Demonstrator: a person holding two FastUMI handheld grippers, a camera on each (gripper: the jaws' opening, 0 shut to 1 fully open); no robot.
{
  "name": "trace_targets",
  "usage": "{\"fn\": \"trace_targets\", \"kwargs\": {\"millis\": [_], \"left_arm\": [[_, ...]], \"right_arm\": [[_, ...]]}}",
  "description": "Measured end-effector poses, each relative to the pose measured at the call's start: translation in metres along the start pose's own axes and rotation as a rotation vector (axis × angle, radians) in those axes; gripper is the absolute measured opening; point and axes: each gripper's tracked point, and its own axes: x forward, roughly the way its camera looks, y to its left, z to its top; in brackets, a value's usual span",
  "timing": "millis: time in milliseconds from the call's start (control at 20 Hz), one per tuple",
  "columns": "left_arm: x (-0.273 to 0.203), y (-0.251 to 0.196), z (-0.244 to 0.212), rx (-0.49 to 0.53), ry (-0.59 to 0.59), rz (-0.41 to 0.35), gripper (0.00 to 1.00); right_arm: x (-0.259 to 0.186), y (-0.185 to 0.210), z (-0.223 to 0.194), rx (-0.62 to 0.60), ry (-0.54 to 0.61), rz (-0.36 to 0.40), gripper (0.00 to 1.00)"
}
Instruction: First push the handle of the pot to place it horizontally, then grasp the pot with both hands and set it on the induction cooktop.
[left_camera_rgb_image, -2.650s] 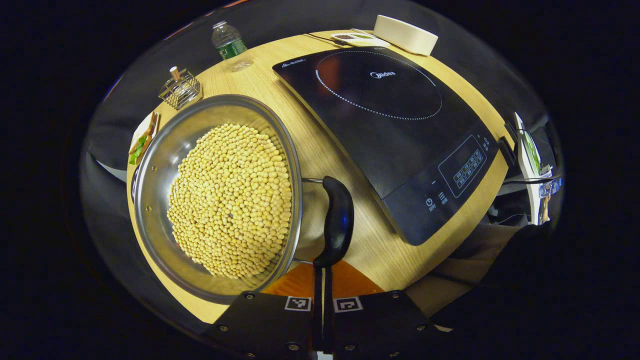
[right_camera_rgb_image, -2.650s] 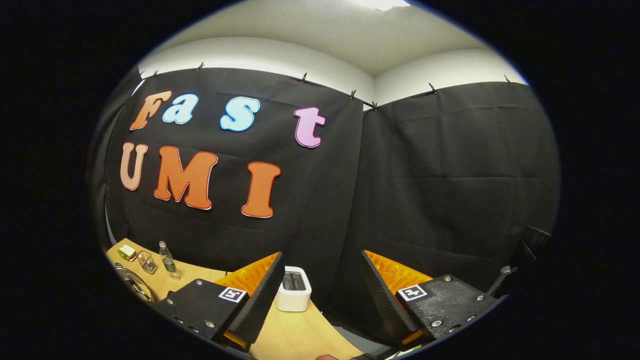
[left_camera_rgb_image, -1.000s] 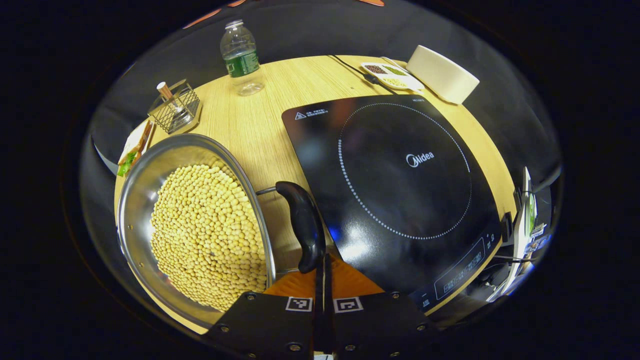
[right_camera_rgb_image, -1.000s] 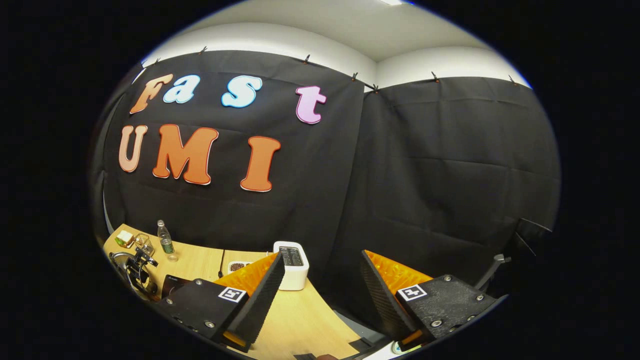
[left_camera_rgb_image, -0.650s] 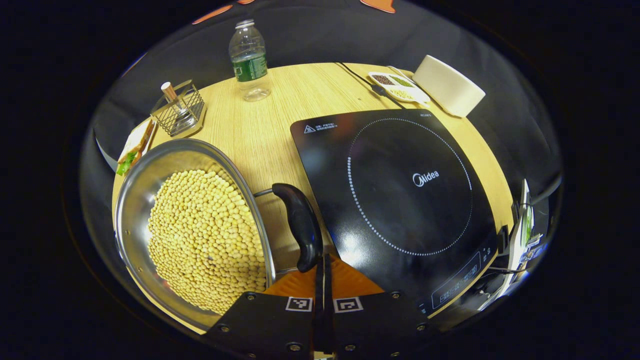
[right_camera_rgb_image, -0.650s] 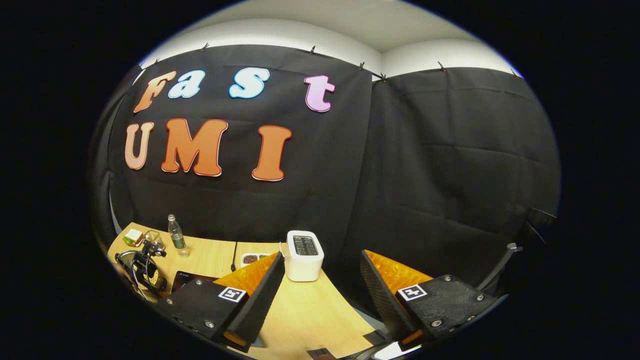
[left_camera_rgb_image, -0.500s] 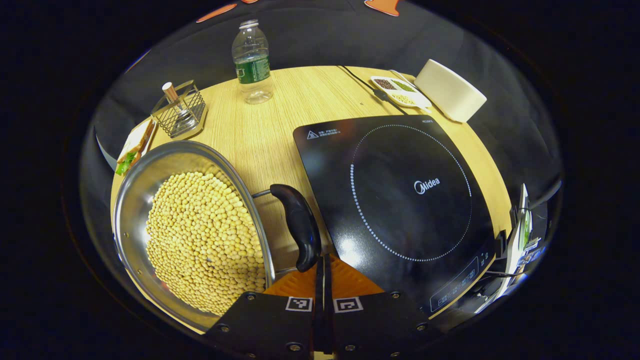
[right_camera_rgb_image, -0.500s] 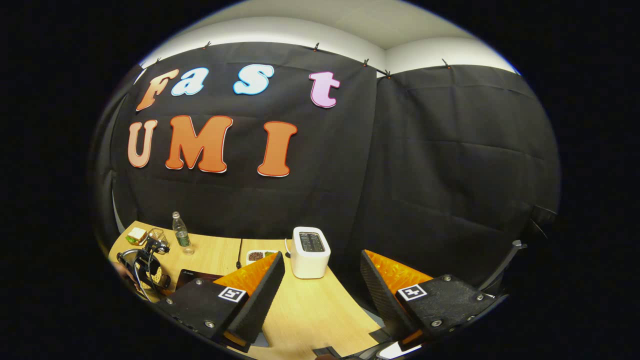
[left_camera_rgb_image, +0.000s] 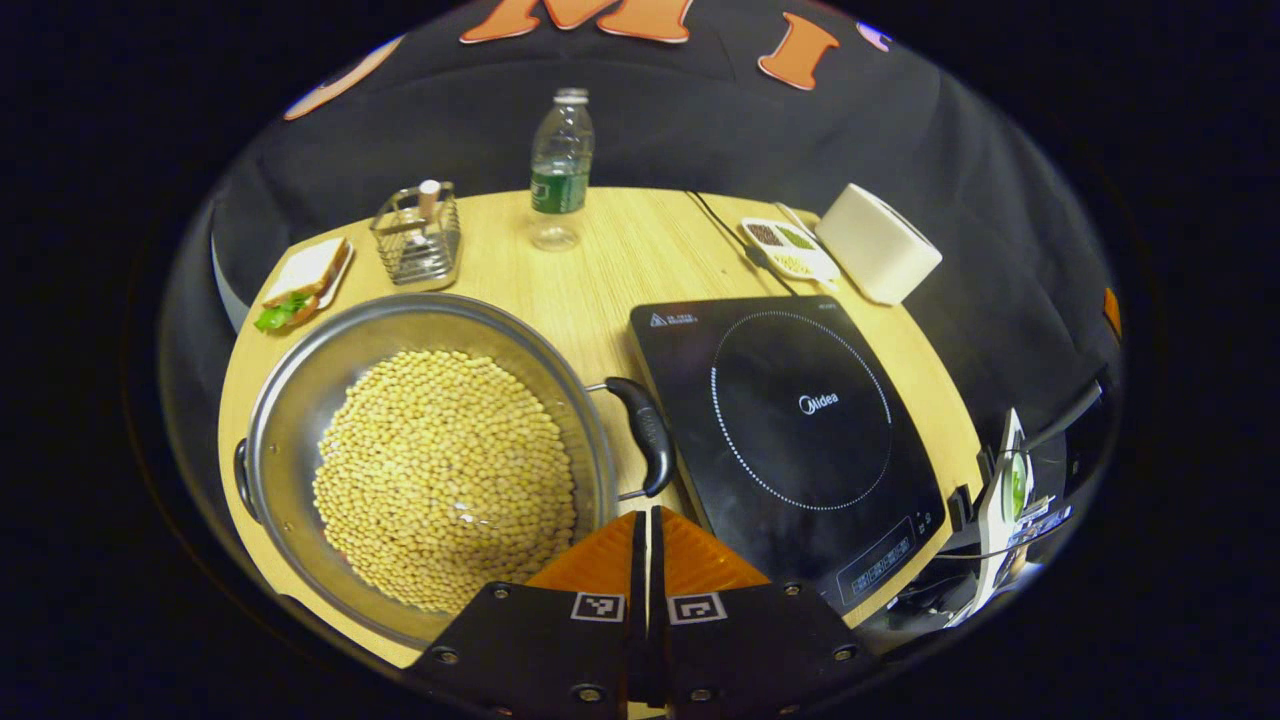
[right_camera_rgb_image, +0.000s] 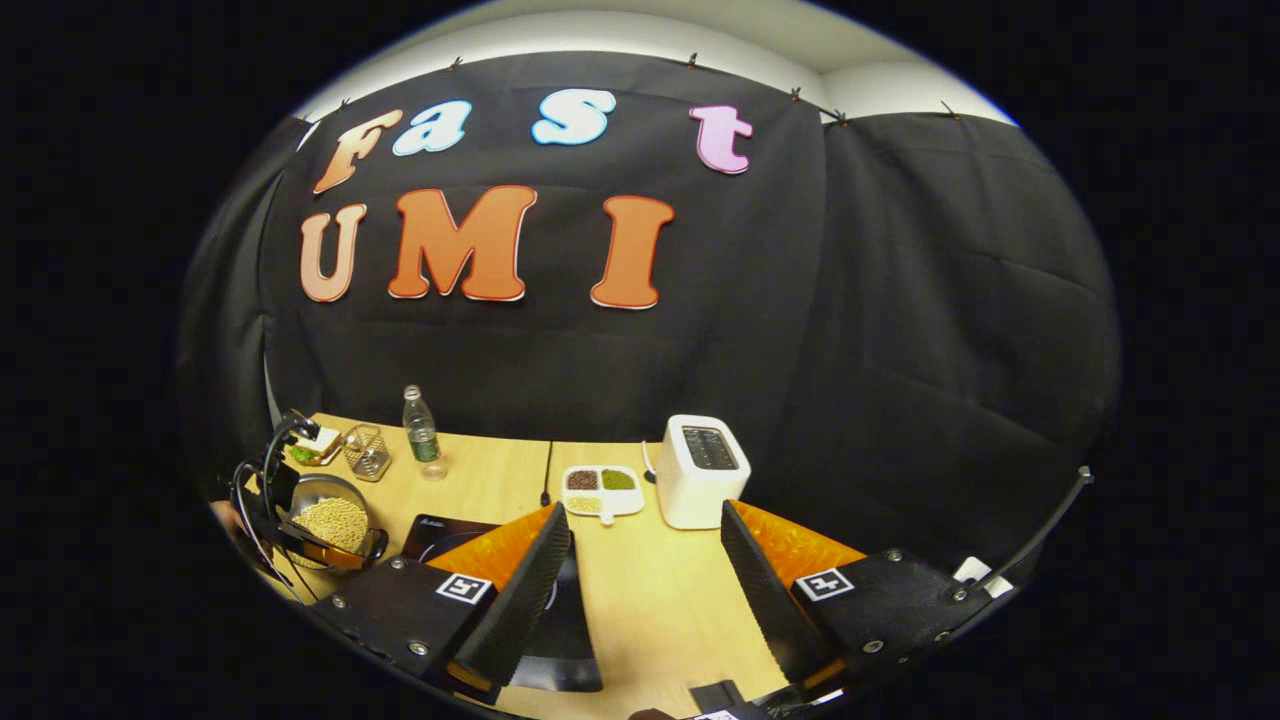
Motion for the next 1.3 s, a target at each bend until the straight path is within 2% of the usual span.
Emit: {"fn": "trace_targets", "kwargs": {"millis": [300,400,500,550,600,700,750,800,850,950,1050,1300], "left_arm": [[-0.057,0.099,0.008,0.009,-0.095,0.202,0.01],[-0.074,0.126,0.004,0.011,-0.105,0.241,0.01],[-0.086,0.154,-0.001,-0.003,-0.108,0.284,0.07],[-0.092,0.168,-0.004,-0.011,-0.109,0.306,0.22],[-0.095,0.183,-0.009,-0.019,-0.107,0.332,0.3],[-0.099,0.207,-0.016,-0.047,-0.102,0.364,0.36],[-0.101,0.216,-0.02,-0.064,-0.101,0.371,0.47],[-0.102,0.225,-0.021,-0.08,-0.103,0.374,0.5],[-0.104,0.233,-0.022,-0.094,-0.107,0.376,0.59],[-0.106,0.24,-0.02,-0.114,-0.137,0.356,0.7],[-0.102,0.241,-0.018,-0.124,-0.149,0.332,0.94],[-0.093,0.272,-0.015,-0.106,-0.132,0.386,0.93]], "right_arm": [[0.035,0.111,-0.036,0.002,0.121,0.193,0.95],[0.044,0.147,-0.044,-0.014,0.148,0.243,0.95],[0.053,0.184,-0.05,-0.034,0.177,0.286,0.95],[0.056,0.2,-0.055,-0.043,0.194,0.306,0.95],[0.059,0.217,-0.061,-0.052,0.212,0.328,0.95],[0.065,0.248,-0.074,-0.077,0.257,0.37,0.95],[0.07,0.264,-0.083,-0.091,0.283,0.386,0.95],[0.074,0.275,-0.092,-0.1,0.313,0.399,0.95],[0.076,0.286,-0.102,-0.105,0.348,0.412,0.95],[0.083,0.31,-0.115,-0.095,0.402,0.441,0.95],[0.094,0.331,-0.129,-0.097,0.446,0.45,0.95],[0.108,0.361,-0.17,-0.146,0.57,0.451,0.93]]}}
